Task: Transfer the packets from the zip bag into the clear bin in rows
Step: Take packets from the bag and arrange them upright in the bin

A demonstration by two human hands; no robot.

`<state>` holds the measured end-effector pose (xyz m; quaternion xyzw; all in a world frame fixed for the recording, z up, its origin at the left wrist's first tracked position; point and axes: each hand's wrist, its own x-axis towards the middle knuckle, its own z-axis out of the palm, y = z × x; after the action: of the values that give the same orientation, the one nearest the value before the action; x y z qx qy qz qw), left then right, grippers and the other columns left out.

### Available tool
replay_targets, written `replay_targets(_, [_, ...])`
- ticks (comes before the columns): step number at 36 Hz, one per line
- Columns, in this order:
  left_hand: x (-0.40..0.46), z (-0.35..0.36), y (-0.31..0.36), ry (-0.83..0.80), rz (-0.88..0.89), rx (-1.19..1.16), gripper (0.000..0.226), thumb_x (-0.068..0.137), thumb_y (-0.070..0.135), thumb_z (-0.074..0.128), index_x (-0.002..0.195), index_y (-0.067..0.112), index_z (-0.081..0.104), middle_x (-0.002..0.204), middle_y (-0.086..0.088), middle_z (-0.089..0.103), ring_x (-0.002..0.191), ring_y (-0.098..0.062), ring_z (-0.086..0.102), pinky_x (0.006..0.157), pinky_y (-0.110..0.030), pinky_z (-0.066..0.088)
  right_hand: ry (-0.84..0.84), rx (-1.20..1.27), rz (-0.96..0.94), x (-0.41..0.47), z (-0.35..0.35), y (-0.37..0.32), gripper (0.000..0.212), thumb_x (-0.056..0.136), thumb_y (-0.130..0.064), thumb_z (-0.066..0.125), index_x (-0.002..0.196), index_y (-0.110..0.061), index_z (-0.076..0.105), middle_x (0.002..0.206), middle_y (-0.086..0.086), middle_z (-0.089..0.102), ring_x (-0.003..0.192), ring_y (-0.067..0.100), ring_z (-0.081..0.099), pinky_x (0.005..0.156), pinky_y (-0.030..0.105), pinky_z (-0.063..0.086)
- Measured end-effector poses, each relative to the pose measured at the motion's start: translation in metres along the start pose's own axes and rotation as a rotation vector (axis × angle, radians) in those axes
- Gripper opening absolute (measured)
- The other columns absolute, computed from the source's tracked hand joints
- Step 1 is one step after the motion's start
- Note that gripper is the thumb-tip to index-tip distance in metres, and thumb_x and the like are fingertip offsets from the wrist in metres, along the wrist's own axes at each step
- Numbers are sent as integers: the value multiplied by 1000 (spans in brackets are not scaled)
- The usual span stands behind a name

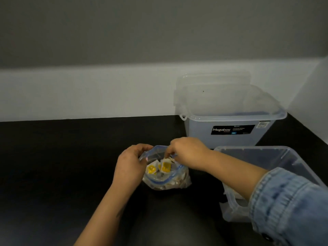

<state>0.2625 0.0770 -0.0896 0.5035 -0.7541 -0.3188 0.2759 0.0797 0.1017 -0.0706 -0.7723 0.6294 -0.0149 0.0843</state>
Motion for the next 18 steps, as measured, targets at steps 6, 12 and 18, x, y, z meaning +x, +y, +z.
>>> replay_targets(6, [-7,-12,-5,-9,33,-52,27,84,14,65,92,40,60,90,22,60,86,10,55,68,-6,38,-125,-241,-125,26,19,-13,40,91,-11,56,128,-27,57,126,4,53,109,23,56,69,28,36])
replay_targets(12, [-9,-15,-13,-26,35,-22,32,86,14,64,93,44,56,96,22,58,88,14,51,68,-4,35,-183,-277,-163,37,26,-12,15,90,-21,58,103,-21,65,106,2,58,90,19,56,67,29,45])
replay_targets(18, [-7,-14,-16,-44,30,-33,35,87,13,63,92,46,54,99,21,58,90,12,52,68,-6,36,-191,-265,-138,36,20,-10,22,87,-14,57,72,-25,46,80,-4,51,74,13,50,65,27,44])
